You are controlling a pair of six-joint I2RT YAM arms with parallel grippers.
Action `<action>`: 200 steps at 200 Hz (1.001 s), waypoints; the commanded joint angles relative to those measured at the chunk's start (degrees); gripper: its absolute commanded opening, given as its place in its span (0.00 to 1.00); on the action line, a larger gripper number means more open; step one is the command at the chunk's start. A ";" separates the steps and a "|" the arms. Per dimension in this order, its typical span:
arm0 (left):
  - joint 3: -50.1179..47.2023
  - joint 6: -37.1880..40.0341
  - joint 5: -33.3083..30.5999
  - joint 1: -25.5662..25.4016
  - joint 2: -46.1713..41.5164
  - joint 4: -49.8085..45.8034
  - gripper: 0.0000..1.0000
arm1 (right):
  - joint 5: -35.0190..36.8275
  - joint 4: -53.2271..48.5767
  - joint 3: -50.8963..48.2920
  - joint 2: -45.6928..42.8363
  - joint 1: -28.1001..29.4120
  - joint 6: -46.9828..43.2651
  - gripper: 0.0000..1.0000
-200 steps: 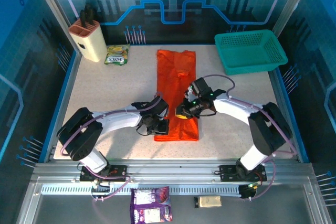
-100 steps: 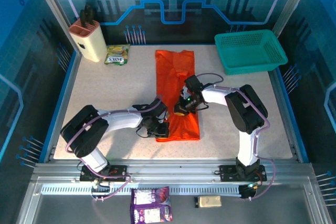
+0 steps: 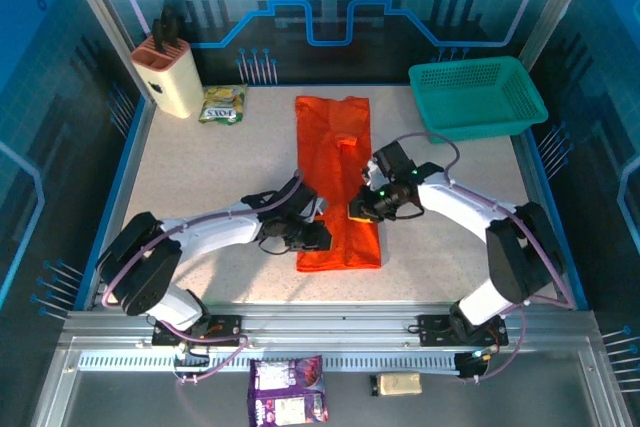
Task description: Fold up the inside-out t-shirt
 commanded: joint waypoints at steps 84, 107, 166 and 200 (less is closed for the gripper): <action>9.96 1.60 7.72 -4.76 13.48 -1.51 0.10 | -4.84 8.03 -21.08 0.28 1.38 4.23 0.13; 9.91 2.03 7.94 -5.41 15.96 -2.90 0.09 | -3.23 6.70 -20.03 -1.65 1.74 4.70 0.12; 6.70 0.40 8.40 -5.36 20.41 0.64 0.06 | 0.12 -1.14 -17.10 -10.86 -0.99 3.88 0.13; 5.70 -0.23 9.51 -5.25 15.30 4.18 0.08 | 0.73 -2.68 -18.14 -9.48 -2.30 1.24 0.19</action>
